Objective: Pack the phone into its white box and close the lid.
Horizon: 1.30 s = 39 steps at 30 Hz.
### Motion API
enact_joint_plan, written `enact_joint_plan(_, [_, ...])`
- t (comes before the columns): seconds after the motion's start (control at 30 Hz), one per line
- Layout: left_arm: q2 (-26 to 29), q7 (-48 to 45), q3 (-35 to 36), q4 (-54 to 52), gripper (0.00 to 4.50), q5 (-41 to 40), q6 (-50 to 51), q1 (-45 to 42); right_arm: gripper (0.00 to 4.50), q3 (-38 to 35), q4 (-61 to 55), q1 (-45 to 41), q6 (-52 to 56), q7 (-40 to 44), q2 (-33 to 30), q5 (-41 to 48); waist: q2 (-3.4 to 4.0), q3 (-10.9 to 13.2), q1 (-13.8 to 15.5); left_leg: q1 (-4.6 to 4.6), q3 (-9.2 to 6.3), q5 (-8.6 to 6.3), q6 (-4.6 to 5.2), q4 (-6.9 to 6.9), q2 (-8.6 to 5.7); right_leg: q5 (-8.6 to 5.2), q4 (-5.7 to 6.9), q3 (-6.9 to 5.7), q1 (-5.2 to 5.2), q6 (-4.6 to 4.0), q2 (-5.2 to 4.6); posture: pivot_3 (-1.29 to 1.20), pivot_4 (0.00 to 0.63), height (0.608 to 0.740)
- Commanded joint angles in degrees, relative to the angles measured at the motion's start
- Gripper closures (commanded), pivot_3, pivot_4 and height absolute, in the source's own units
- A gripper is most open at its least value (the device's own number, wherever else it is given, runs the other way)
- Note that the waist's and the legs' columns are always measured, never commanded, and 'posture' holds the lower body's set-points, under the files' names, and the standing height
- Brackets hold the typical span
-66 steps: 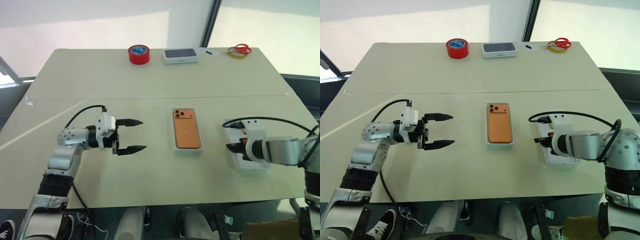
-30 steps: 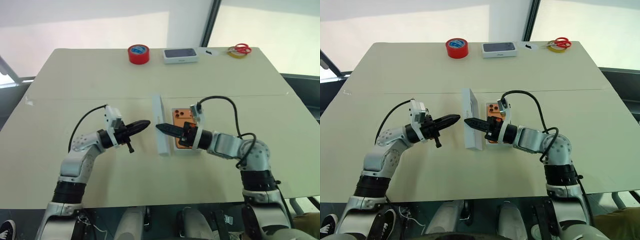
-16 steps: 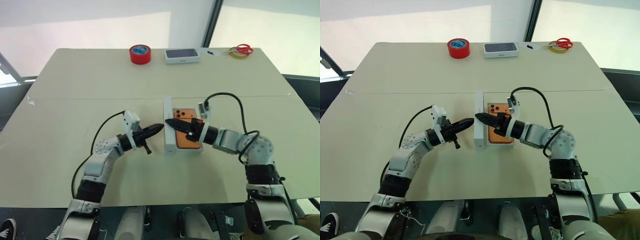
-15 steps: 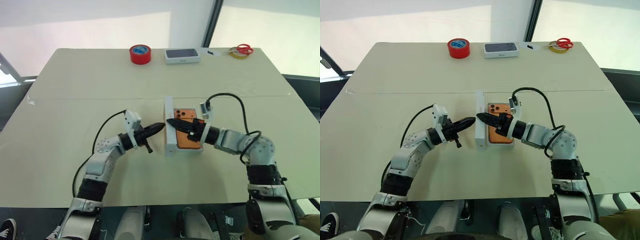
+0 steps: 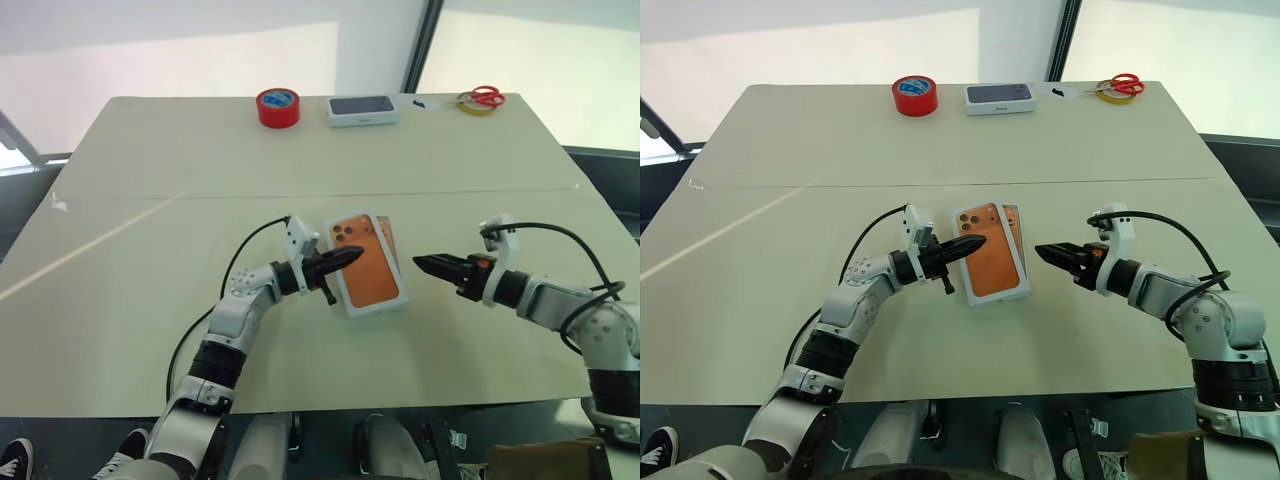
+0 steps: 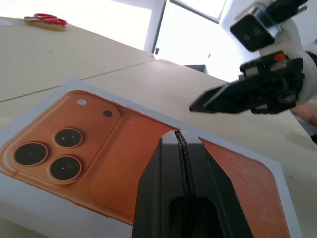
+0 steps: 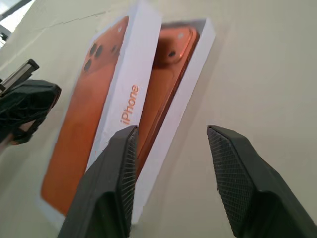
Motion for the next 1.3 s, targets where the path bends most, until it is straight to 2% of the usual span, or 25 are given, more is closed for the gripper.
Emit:
enact_joint_plan(0.03, [4.7, -4.2, 0.5, -4.8, 4.50, -1.2, 2.3, 1.4, 4.08, 3.7, -5.6, 1.2, -8.4, 0.6, 0.7, -9.2, 0.00, 0.0, 0.1, 0.00, 0.00, 0.00, 0.00, -0.01, 0.00, 0.00, -0.01, 0.00, 0.01, 0.00, 0.00, 0.00, 0.150, 0.735])
enact_joint_plan(0.07, [6.6, -5.3, 0.5, -5.8, 4.50, -1.4, 3.2, 1.9, 4.47, 4.6, -6.1, 1.5, -9.9, 1.0, 0.9, -11.2, 0.01, 0.0, 0.1, -0.01, 0.00, 0.00, -0.01, -0.01, 0.00, 0.00, -0.04, 0.00, 0.00, 0.00, 0.00, 0.00, 0.150, 0.735])
enact_joint_plan(0.2, [10.9, -6.6, -0.5, -6.3, 4.50, 0.7, 3.3, 2.6, 4.47, 7.2, -5.6, 2.0, -14.3, 1.5, 1.2, -18.0, 0.02, 0.0, 0.5, 0.01, -0.01, -0.02, -0.04, 0.05, -0.05, -0.01, -0.13, 0.00, -0.12, -0.03, -0.05, 0.00, 0.150, 0.735])
enact_joint_plan(0.33, [11.6, -5.9, -3.0, -2.7, 4.50, 4.6, 2.3, 1.9, 4.47, 8.7, -4.6, 1.4, -17.0, 2.0, 2.8, -22.0, 0.02, 0.0, 1.2, 0.12, -0.01, -0.10, -0.16, 0.06, -0.07, -0.03, -0.15, 0.03, -0.04, -0.09, -0.08, 0.00, 0.150, 0.735])
enact_joint_plan(0.4, [10.7, -5.2, -4.2, -1.9, 4.50, 6.7, -0.5, 1.6, 4.47, 9.6, -4.5, 1.0, -17.4, 2.6, 3.4, -23.7, 0.02, 0.0, 1.4, 0.12, -0.01, -0.10, -0.17, 0.03, -0.07, -0.02, -0.15, 0.02, -0.06, -0.08, -0.08, 0.00, 0.150, 0.735])
enact_joint_plan(0.53, [7.4, -3.5, -4.6, 1.0, 4.50, 7.1, 0.4, -0.5, 4.47, 11.8, -4.3, -0.1, -18.6, 3.2, 4.0, -27.6, 0.02, 0.0, 1.4, 0.09, -0.01, -0.10, -0.17, 0.02, -0.07, -0.01, -0.14, 0.02, -0.09, -0.06, -0.08, 0.00, 0.150, 0.735])
enact_joint_plan(0.9, [-1.1, 1.5, -4.8, 9.3, 4.50, 10.1, -5.2, -6.9, 4.47, 11.7, -1.9, -0.4, -20.5, 4.0, 3.7, -35.0, 0.01, 0.0, 1.6, 0.15, -0.01, -0.04, -0.09, 0.12, -0.08, 0.04, -0.10, -0.03, 0.03, 0.03, -0.07, 0.00, 0.150, 0.735])
enact_joint_plan(1.3, [-3.3, 3.0, -4.5, 16.9, 4.50, 13.0, -9.6, -10.2, 4.47, 10.5, -1.2, 1.0, -21.3, 4.0, 4.2, -39.5, 0.01, 0.0, 1.5, 0.17, -0.02, 0.02, -0.10, 0.12, -0.08, 0.08, -0.06, -0.05, 0.05, 0.10, -0.04, 0.00, 0.150, 0.735])
